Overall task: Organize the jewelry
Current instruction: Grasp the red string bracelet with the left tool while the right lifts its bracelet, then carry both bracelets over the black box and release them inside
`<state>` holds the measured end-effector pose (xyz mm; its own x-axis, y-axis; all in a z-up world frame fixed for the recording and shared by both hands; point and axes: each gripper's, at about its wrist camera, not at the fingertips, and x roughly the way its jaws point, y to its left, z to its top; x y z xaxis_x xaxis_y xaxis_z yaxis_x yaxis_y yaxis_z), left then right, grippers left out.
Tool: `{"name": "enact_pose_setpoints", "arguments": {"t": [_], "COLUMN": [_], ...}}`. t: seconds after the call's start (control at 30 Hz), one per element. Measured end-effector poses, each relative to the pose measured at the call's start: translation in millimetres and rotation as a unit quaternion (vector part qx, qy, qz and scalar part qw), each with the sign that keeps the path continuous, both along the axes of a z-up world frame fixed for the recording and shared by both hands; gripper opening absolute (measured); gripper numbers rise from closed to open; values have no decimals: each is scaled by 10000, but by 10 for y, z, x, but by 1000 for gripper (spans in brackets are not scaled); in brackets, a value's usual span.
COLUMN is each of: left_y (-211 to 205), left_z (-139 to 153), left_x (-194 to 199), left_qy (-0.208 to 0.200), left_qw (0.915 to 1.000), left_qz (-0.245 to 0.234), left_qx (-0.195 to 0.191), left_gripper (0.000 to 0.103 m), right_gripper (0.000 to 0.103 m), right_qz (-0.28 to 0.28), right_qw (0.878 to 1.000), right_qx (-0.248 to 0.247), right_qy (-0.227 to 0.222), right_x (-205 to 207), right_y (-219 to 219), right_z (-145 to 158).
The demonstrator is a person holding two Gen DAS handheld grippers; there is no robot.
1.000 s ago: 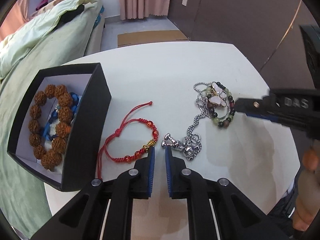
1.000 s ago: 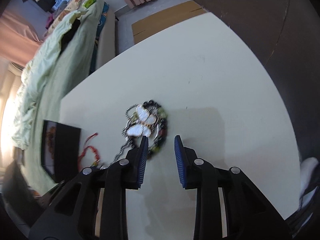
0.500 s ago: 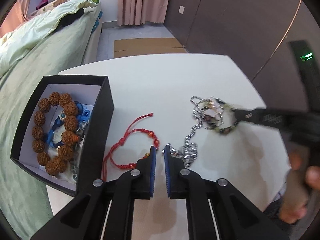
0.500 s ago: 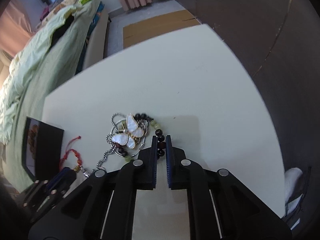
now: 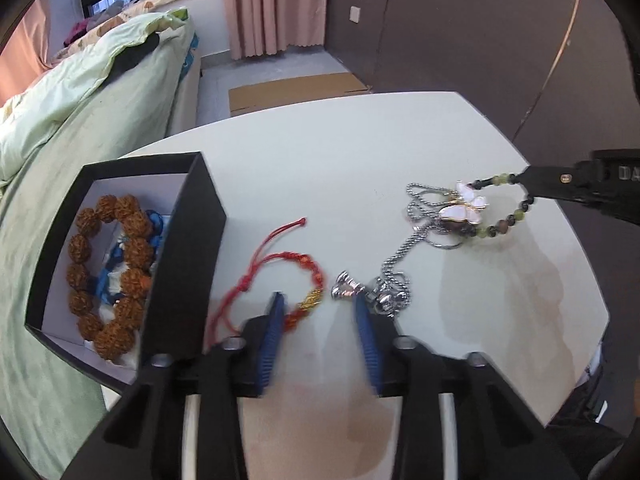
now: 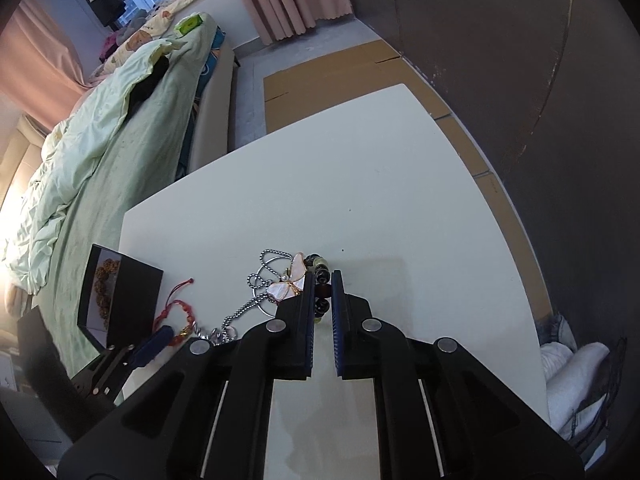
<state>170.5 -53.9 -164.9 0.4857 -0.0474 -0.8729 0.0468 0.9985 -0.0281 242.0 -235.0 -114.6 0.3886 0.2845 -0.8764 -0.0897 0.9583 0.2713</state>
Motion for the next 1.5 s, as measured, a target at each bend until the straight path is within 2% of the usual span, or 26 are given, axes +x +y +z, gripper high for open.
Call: {"name": "enact_pose_setpoints", "arguments": {"t": [0.27,0.37,0.47,0.53,0.57,0.7,0.83,1.03,1.33,1.5], "left_y": [-30,-30,-62,-76,-74,-63,-92,73,462,695], "left_z": [-43,-43,-48,-50,-47,-14,127,470,1052,1243], "left_x": [32,32,41,47,52,54,-4,-83,-286,-375], "left_qy": [32,74,50,20,25,66,-124,-522,-1273,-1511], "left_qw": [9994,9994,9991,9988,9988,9992,9991,9969,9838,9763], "left_qz": [-212,-287,-340,-339,-338,-383,-408,-189,75,224], "left_qx": [274,167,257,353,345,47,-43,-565,-1259,-1530], "left_gripper": [17,24,23,17,5,4,4,4,4,4], "right_gripper": [9,9,9,9,9,9,9,9,9,9], "right_qz": [34,21,-1,1,1,-16,-15,30,221,404], "right_qw": [10000,9998,9991,9980,9975,9948,9923,9873,9735,9643], "right_qx": [78,181,374,524,587,831,1033,1307,1838,2151], "right_qy": [-46,-91,-214,-349,-405,-582,-688,-903,-1346,-1488], "right_x": [19,10,-30,-62,-73,-121,-147,-188,-301,-357], "right_y": [-4,-11,-32,-36,-37,-44,-32,19,203,417], "right_z": [54,87,168,248,275,383,451,556,777,858]}}
